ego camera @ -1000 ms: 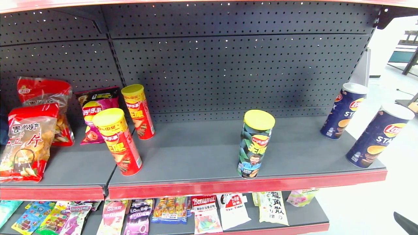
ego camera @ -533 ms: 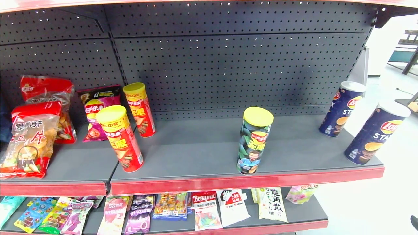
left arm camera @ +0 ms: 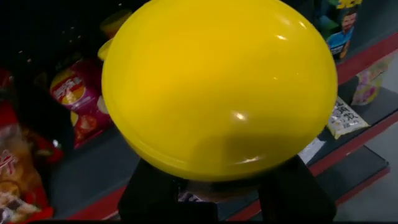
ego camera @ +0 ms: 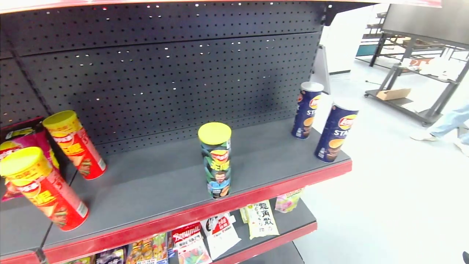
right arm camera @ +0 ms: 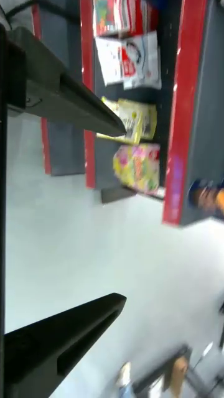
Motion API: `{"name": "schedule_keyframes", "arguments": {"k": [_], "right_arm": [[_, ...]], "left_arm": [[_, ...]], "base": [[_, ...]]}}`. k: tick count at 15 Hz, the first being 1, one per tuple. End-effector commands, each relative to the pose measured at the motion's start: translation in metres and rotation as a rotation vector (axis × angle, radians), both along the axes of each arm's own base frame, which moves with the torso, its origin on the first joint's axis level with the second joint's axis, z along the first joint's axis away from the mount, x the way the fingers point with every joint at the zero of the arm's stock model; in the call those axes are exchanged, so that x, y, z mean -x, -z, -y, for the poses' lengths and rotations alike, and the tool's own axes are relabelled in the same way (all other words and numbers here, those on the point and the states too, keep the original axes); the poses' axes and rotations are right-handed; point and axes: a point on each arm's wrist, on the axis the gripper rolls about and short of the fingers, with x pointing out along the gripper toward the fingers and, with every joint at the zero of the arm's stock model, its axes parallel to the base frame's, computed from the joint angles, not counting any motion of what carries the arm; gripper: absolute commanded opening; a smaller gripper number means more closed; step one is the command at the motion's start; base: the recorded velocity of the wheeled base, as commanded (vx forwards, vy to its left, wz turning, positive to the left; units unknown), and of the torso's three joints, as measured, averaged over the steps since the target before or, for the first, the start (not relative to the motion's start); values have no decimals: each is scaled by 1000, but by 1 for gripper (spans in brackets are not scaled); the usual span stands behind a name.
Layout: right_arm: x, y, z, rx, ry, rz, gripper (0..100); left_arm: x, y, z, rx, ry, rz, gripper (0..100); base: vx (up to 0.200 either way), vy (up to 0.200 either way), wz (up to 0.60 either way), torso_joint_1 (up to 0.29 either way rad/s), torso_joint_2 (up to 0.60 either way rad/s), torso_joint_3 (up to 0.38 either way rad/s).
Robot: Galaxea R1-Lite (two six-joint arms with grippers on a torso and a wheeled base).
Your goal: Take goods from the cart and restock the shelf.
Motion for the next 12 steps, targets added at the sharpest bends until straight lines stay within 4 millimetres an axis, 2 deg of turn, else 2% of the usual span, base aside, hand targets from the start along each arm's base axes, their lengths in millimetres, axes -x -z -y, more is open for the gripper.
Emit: {"name": "schedule_keyframes", "arguments": {"k": [1,4,7,9,11,12], "right_arm": [[0,0,0,1,-3,-2,100],[12,9,1,-7,4,61,100],[33,41,3,-41,-23,149,100],[31,43,2,-136,-44,144,100],[26,58,1,-191,-58,88,100],[19,75,0,-240,-65,94,100]], "left_arm": [[0,-1,0,0,3,3,0],[0,-3,1,7,74,1,0],[-12,-11,1,27,160,-10,0],[-28,-23,2,71,177,-29,0],[-40,-28,4,99,181,-49,0],[-50,-30,5,106,194,-84,0]], "base": [[0,0,0,0,0,0],[0,0,0,0,0,0],[0,0,0,0,0,0],[0,0,0,0,0,0],[0,0,0,0,0,0],[0,0,0,0,0,0]]}}
